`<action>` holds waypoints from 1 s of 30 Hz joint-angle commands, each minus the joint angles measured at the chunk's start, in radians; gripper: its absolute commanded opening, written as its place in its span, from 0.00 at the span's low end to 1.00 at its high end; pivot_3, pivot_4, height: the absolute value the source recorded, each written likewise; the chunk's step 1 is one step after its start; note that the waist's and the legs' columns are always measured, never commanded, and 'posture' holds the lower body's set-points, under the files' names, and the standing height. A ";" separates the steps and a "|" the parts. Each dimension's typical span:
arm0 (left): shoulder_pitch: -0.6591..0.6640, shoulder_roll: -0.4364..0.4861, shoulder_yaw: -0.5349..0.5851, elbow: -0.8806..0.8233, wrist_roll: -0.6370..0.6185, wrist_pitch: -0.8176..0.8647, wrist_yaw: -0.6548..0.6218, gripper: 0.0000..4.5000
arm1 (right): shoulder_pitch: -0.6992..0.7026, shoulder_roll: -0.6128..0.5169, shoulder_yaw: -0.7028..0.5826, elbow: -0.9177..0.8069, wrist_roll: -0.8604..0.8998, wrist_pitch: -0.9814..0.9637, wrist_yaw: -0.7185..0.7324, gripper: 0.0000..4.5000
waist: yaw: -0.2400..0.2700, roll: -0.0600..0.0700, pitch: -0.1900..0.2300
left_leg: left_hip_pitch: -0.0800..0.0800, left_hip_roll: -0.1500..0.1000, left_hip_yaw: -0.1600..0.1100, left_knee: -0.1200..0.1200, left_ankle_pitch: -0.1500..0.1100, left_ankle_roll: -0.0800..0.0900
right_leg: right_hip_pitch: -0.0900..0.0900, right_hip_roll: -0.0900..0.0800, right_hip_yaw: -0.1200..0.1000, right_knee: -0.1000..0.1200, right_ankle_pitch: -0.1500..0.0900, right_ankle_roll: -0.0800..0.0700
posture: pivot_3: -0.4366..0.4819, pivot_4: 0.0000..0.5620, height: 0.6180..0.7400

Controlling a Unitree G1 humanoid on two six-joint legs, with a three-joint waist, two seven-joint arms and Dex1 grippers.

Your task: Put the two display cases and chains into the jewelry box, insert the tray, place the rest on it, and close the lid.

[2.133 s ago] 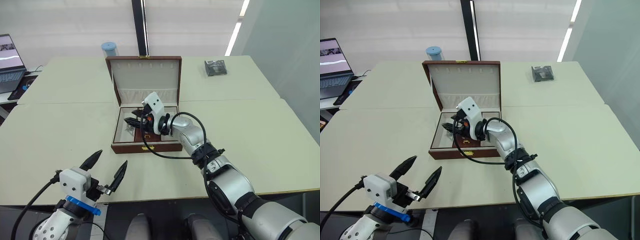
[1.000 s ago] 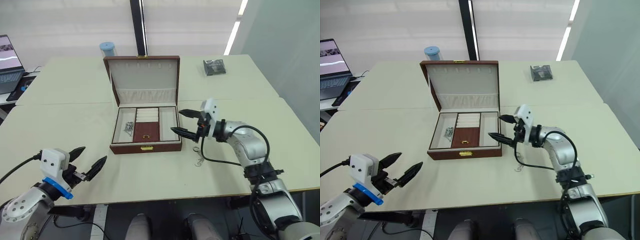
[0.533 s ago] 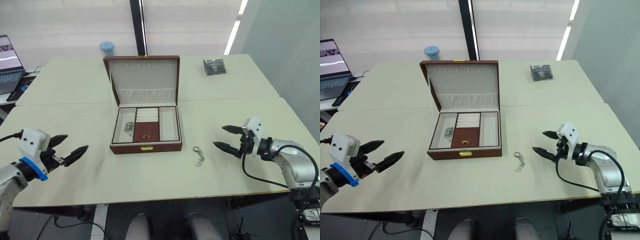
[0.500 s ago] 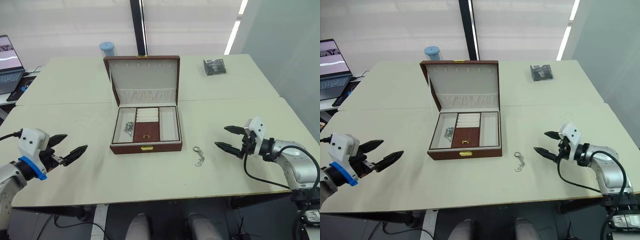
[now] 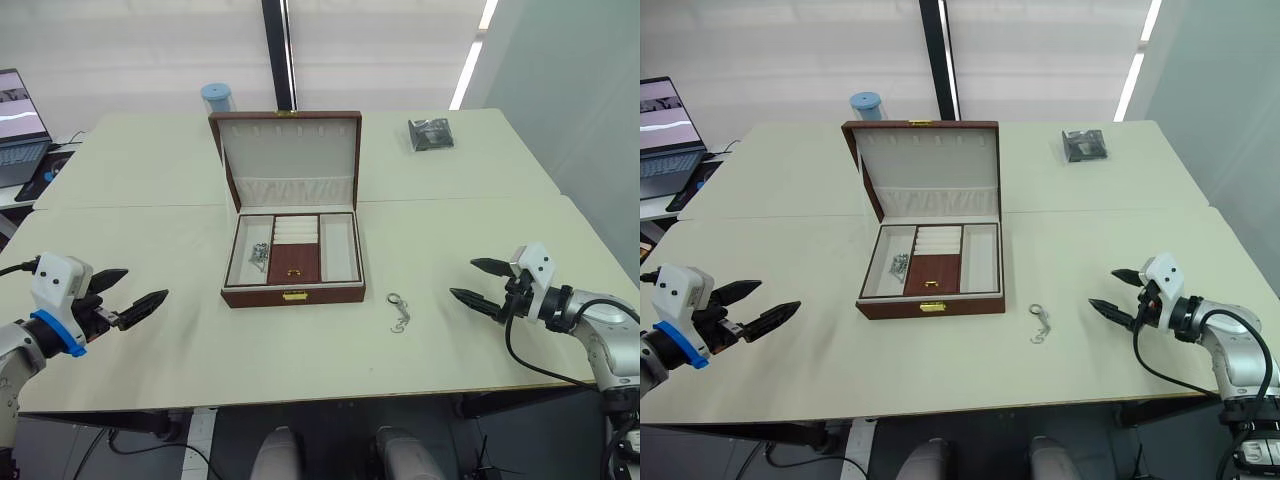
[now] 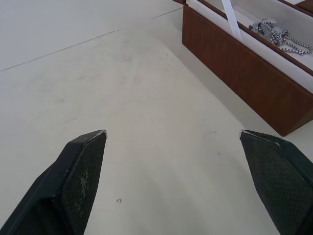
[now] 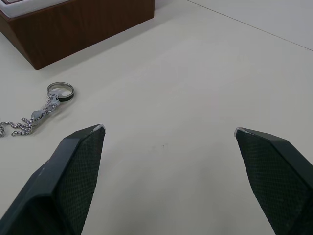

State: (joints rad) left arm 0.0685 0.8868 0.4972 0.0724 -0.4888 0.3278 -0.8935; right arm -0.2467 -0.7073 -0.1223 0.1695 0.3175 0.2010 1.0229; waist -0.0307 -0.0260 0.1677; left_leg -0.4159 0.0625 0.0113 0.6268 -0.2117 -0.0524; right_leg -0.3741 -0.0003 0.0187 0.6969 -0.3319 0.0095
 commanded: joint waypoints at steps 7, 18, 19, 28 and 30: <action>0.015 0.013 0.055 -0.053 -0.003 0.010 0.004 1.00 | -0.015 -0.012 -0.019 0.002 0.001 -0.029 0.005 1.00 | 0.000 0.000 0.000 | 0.000 0.000 0.000 0.000 0.000 0.000 | 0.000 0.000 0.000 0.000 0.000 0.000 | 0.48 0.27 1.00; 0.085 -0.036 -0.025 -0.229 -0.008 -0.054 -0.074 1.00 | 0.121 0.044 0.007 -0.272 0.064 0.024 -0.022 1.00 | 0.002 0.000 0.000 | 0.000 0.000 0.000 0.000 0.000 0.000 | 0.000 0.000 0.000 0.000 0.000 0.000 | 0.48 0.27 1.00; 0.092 -0.040 -0.036 -0.248 -0.008 -0.058 -0.082 1.00 | 0.136 0.046 0.013 -0.300 0.067 0.035 -0.022 1.00 | 0.002 0.000 0.000 | 0.000 0.000 0.000 0.000 0.000 0.000 | 0.000 0.000 0.000 0.000 0.000 0.000 | 0.48 0.27 1.00; 0.120 -0.133 -0.240 -0.381 0.042 -0.159 -0.145 1.00 | 0.224 0.130 0.160 -0.486 -0.018 0.094 -0.163 1.00 | 0.002 0.000 0.000 | 0.000 0.000 0.000 0.001 0.000 0.000 | 0.001 0.000 0.000 0.000 0.000 0.000 | 0.48 0.27 1.00; 0.104 -0.142 -0.278 -0.384 0.052 -0.189 -0.161 1.00 | 0.223 0.155 0.187 -0.500 -0.052 0.117 -0.221 1.00 | 0.002 0.000 0.000 | 0.000 0.000 0.000 0.001 0.000 0.000 | 0.001 0.001 0.000 0.000 0.000 0.000 | 0.48 0.27 1.00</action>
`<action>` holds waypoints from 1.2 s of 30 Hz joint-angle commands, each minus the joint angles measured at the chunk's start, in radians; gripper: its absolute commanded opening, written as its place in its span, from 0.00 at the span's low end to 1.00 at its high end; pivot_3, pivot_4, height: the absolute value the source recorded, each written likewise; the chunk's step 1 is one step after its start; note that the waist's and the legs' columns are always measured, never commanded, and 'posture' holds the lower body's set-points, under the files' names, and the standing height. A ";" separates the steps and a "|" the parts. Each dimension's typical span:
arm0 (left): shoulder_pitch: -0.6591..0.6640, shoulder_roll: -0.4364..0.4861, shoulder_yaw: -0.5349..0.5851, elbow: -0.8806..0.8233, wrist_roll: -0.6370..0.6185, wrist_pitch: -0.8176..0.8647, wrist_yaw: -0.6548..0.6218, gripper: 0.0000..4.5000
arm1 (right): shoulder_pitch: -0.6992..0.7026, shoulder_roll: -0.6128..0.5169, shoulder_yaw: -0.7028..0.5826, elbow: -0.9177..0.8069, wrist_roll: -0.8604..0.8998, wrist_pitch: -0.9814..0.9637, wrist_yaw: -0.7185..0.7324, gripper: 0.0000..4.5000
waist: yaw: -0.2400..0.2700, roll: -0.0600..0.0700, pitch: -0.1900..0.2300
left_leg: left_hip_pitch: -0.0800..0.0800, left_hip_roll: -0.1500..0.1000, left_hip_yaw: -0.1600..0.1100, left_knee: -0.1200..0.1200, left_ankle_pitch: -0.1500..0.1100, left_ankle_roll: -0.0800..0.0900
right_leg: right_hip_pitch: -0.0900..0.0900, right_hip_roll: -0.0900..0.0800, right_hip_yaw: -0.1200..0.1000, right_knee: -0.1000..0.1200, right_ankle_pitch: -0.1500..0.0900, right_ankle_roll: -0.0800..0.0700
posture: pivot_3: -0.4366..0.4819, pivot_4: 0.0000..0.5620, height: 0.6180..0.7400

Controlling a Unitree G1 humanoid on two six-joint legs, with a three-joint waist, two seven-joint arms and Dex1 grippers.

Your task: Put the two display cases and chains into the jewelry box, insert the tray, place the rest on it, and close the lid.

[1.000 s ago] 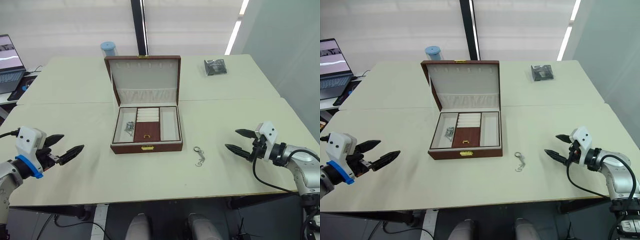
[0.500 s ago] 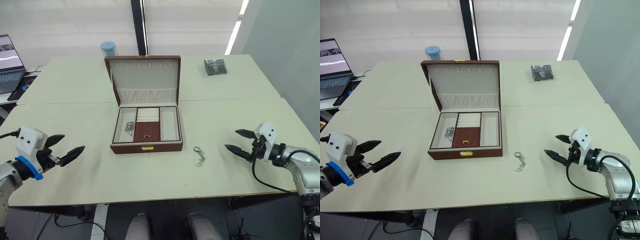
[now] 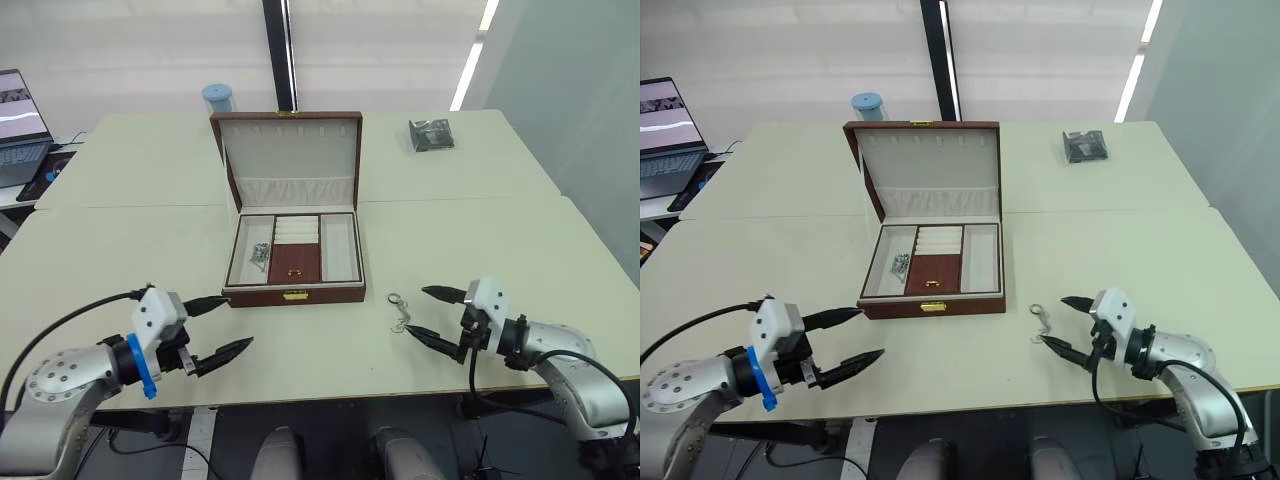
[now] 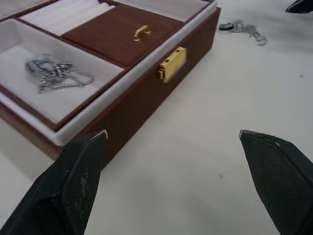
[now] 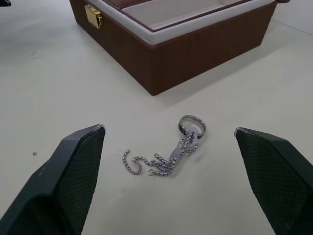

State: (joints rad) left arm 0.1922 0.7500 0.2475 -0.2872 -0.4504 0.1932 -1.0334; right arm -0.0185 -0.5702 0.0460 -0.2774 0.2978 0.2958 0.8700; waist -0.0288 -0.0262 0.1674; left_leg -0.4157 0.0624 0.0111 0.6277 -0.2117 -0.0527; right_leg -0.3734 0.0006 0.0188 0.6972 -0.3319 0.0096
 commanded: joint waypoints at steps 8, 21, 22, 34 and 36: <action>-0.066 -0.040 -0.126 -0.016 0.025 -0.133 -0.058 1.00 | -0.001 0.047 0.076 -0.081 -0.117 0.091 -0.183 1.00 | 0.000 0.000 0.000 | 0.000 -0.001 0.000 0.000 0.000 0.000 | 0.000 0.000 0.000 0.000 0.000 0.000 | 0.48 0.27 1.00; -0.065 -0.059 -0.169 0.006 0.040 -0.221 -0.079 1.00 | 0.006 0.039 0.141 -0.085 -0.163 0.183 -0.211 1.00 | 0.000 -0.001 -0.001 | 0.000 0.000 0.000 0.000 0.000 0.000 | 0.000 0.001 0.000 0.000 0.000 0.000 | 0.48 0.27 1.00; -0.067 -0.062 -0.170 0.008 0.039 -0.221 -0.075 1.00 | 0.004 0.039 0.142 -0.084 -0.162 0.185 -0.212 0.96 | 0.000 -0.001 -0.001 | 0.000 0.000 0.000 0.000 0.000 0.000 | 0.001 0.001 0.000 0.000 0.000 0.000 | 0.48 0.27 1.00; -0.087 -0.092 -0.181 0.023 0.045 -0.225 -0.050 1.00 | -0.003 0.041 0.120 -0.064 -0.134 0.202 -0.206 0.25 | 0.000 -0.002 -0.002 | 0.000 0.000 0.000 0.001 0.000 0.000 | 0.001 0.003 0.000 0.000 0.000 0.000 | 0.48 0.27 1.00; -0.093 -0.096 -0.183 0.027 0.046 -0.224 -0.046 1.00 | -0.006 0.041 0.116 -0.061 -0.130 0.204 -0.206 0.15 | 0.000 -0.002 -0.002 | 0.000 0.000 0.000 0.001 0.000 0.000 | 0.001 0.003 0.000 0.000 0.000 0.000 | 0.48 0.27 1.00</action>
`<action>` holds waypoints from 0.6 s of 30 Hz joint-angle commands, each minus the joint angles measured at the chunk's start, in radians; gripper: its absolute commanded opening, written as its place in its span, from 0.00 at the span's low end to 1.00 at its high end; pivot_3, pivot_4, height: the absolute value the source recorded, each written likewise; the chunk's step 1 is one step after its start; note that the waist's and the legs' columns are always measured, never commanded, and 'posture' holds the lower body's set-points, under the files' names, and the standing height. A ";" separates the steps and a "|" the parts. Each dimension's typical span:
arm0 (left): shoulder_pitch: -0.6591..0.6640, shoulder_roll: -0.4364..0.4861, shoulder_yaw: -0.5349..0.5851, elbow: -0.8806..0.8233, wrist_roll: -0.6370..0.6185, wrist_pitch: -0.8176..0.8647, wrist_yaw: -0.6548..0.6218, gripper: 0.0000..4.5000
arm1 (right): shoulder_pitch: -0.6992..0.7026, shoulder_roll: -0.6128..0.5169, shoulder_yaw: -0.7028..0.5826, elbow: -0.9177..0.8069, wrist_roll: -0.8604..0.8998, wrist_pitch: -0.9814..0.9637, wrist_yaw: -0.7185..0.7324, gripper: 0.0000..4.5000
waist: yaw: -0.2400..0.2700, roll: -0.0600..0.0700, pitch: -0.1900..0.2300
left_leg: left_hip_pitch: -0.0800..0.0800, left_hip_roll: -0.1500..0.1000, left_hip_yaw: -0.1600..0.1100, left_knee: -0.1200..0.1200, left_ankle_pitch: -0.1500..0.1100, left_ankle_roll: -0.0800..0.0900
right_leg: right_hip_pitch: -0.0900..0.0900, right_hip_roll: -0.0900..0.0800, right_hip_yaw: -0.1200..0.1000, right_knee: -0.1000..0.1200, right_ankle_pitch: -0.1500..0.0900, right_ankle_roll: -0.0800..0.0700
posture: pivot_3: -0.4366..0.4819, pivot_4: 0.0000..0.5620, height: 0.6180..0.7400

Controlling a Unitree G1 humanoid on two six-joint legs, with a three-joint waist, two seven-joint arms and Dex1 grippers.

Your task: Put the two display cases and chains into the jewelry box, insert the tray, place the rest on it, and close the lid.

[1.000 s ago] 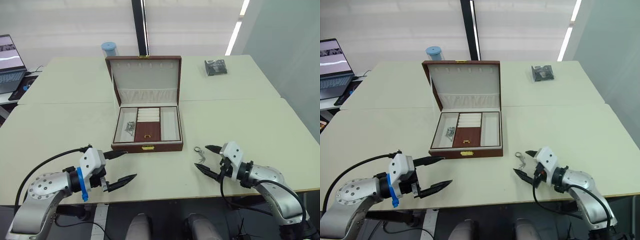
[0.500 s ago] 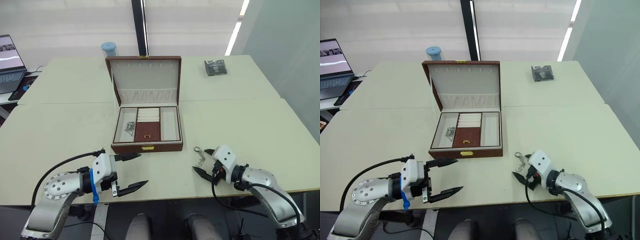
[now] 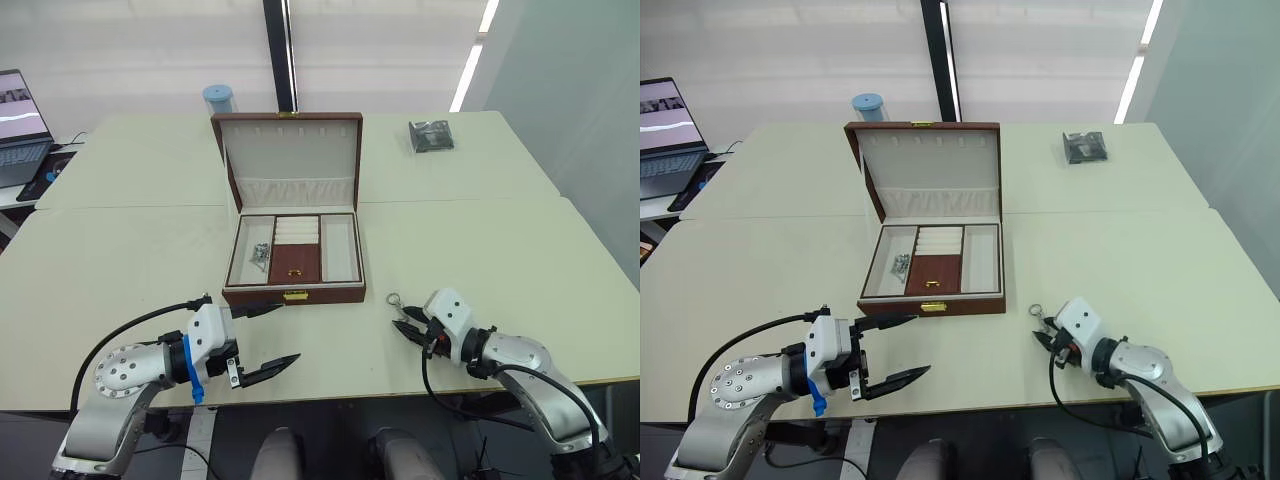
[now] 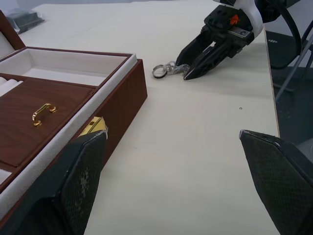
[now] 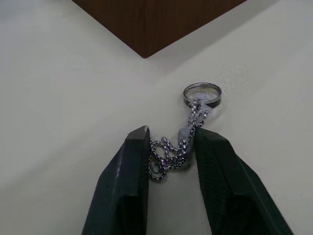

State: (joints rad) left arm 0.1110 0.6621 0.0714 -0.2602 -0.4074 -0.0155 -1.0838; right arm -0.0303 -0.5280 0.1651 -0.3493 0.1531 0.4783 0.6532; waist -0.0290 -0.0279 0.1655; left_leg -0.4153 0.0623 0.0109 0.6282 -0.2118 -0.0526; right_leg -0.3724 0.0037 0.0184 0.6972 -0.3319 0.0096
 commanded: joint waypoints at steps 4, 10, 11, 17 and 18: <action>-0.022 -0.016 -0.012 0.006 0.003 -0.013 0.012 1.00 | 0.002 -0.004 -0.009 0.014 0.024 0.024 0.012 0.00 | 0.000 0.000 0.000 | 0.000 0.000 0.000 0.000 0.000 0.000 | 0.000 0.002 0.000 0.000 0.000 0.000 | 0.48 0.27 1.00; -0.033 -0.025 -0.016 0.023 0.006 -0.022 0.011 1.00 | -0.014 0.004 -0.047 -0.005 0.080 0.035 0.026 0.00 | 0.000 0.000 0.000 | 0.000 0.000 0.000 0.000 0.000 0.000 | 0.000 0.002 0.000 0.000 0.000 0.000 | 0.48 0.27 1.00; -0.034 -0.027 -0.016 0.025 0.006 -0.023 0.012 1.00 | -0.018 0.005 -0.053 -0.012 0.092 0.038 0.031 0.00 | 0.000 0.000 0.000 | 0.000 0.000 0.000 0.000 0.000 0.000 | 0.000 0.002 0.000 0.000 0.000 0.000 | 0.48 0.27 1.00; -0.024 -0.046 -0.019 0.013 0.008 -0.025 0.030 1.00 | -0.055 0.007 -0.103 -0.080 0.219 0.080 0.076 0.00 | 0.000 0.000 0.000 | 0.000 0.000 0.000 0.000 0.000 0.000 | 0.000 0.002 0.000 0.000 0.000 0.000 | 0.48 0.27 1.00; -0.016 -0.051 -0.015 0.007 0.008 -0.023 0.040 1.00 | -0.073 0.006 -0.105 -0.091 0.235 0.092 0.080 0.00 | -0.001 0.000 0.000 | 0.000 0.000 -0.001 0.000 0.000 0.000 | 0.000 0.002 0.000 0.000 0.000 0.000 | 0.48 0.27 1.00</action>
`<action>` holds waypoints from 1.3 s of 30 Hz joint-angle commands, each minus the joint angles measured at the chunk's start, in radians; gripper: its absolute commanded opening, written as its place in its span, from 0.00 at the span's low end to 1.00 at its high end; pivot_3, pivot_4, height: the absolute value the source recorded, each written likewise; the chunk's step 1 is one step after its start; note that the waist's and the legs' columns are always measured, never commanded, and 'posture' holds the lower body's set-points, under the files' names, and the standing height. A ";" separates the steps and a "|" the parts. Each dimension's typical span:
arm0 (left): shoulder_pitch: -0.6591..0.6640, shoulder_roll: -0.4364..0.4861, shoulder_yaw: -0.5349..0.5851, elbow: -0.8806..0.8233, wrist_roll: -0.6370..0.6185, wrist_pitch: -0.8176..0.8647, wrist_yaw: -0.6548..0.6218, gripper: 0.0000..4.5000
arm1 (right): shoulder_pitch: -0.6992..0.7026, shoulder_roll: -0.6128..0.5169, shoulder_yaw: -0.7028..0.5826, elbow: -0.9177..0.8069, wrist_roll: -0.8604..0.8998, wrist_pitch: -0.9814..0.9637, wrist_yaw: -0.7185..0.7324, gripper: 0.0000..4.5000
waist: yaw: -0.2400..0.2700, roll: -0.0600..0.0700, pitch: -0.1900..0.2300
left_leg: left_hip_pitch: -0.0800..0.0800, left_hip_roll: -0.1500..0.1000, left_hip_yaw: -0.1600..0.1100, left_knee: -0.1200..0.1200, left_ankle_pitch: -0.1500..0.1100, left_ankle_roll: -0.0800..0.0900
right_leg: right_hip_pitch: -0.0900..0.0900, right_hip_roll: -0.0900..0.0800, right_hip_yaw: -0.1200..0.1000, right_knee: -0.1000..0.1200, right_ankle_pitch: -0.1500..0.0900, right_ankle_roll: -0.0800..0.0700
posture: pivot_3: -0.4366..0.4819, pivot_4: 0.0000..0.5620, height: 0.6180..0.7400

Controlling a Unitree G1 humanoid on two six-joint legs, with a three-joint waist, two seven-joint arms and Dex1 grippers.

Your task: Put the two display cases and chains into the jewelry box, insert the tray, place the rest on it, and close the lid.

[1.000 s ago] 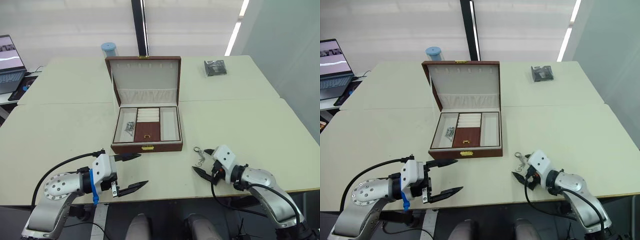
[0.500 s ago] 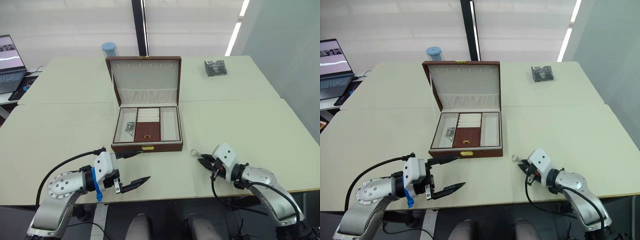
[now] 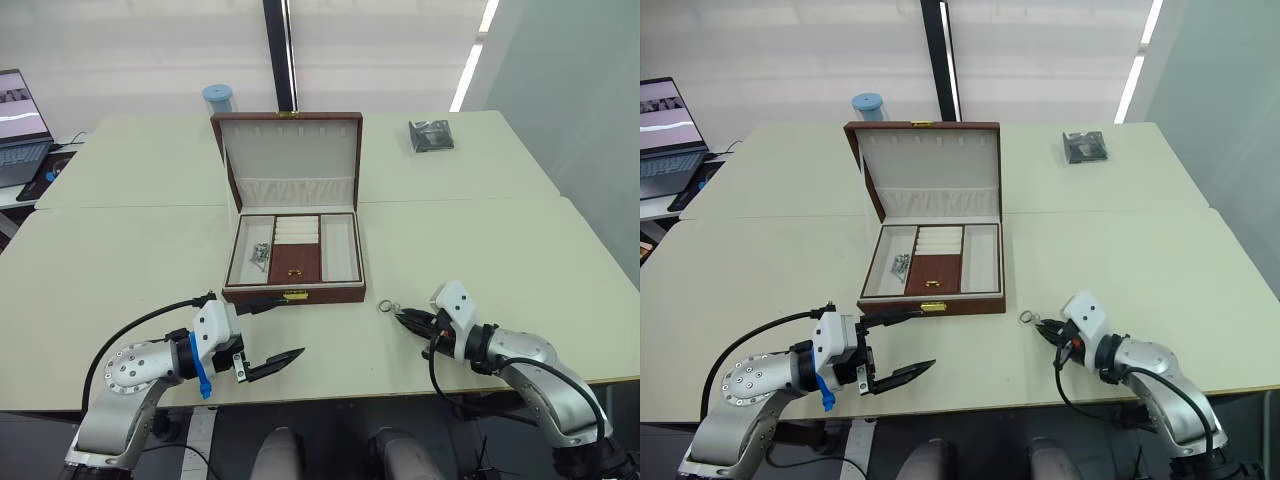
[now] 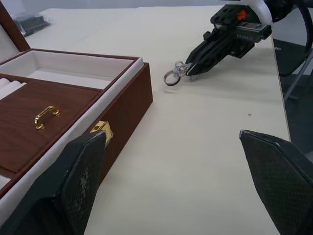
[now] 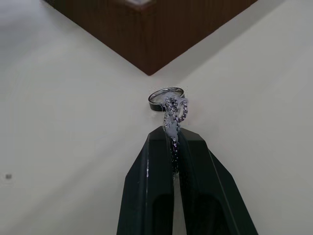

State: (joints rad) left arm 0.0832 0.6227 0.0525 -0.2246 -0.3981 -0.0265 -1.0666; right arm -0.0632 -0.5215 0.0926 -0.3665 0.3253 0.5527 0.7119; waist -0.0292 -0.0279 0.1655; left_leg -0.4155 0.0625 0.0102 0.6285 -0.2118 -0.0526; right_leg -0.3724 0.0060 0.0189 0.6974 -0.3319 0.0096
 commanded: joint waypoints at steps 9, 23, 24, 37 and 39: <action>0.137 -0.060 0.053 -0.132 -0.012 0.008 0.160 1.00 | -0.249 0.053 0.000 -0.059 0.142 0.138 -0.013 0.00 | 0.000 0.000 0.000 | 0.000 0.001 -0.001 0.000 0.000 0.000 | 0.000 0.000 0.000 0.000 0.000 0.000 | 0.48 0.27 1.00; 0.362 -0.145 0.098 -0.309 0.020 0.015 0.370 1.00 | -0.531 0.248 0.088 0.207 0.090 0.134 -0.078 0.00 | 0.000 0.000 0.000 | 0.000 0.001 -0.001 0.000 0.000 0.000 | -0.001 -0.002 0.000 0.000 0.000 0.000 | 0.48 0.27 1.00; 0.371 -0.149 0.097 -0.317 0.023 0.015 0.379 1.00 | -0.540 0.261 0.088 0.228 0.083 0.125 -0.084 0.00 | 0.000 0.000 0.000 | 0.000 0.001 -0.001 0.000 0.000 0.000 | -0.001 -0.002 0.000 0.000 0.000 0.000 | 0.48 0.27 1.00; 0.409 -0.170 0.084 -0.366 0.034 0.028 0.444 1.00 | -0.574 0.367 0.038 0.425 0.028 0.057 -0.179 0.00 | -0.001 0.001 0.000 | -0.001 0.001 -0.001 0.000 0.000 0.000 | -0.001 -0.002 0.000 0.001 0.000 -0.001 | 0.48 0.27 1.00; 0.402 -0.167 0.082 -0.364 0.033 0.030 0.446 1.00 | -0.570 0.373 0.031 0.422 0.030 0.059 -0.185 0.00 | -0.001 0.001 0.000 | -0.001 0.001 -0.001 0.000 0.000 0.000 | -0.001 -0.002 0.001 0.001 0.000 -0.001 | 0.48 0.27 1.00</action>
State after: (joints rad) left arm 0.4891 0.4536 0.1346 -0.5531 -0.3681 0.0117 -0.6220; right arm -0.6171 -0.1563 0.1437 0.0815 0.3516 0.6315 0.5339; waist -0.0306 -0.0273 0.1658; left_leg -0.4161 0.0636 0.0095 0.6284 -0.2118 -0.0525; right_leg -0.3738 0.0037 0.0195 0.6979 -0.3317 0.0091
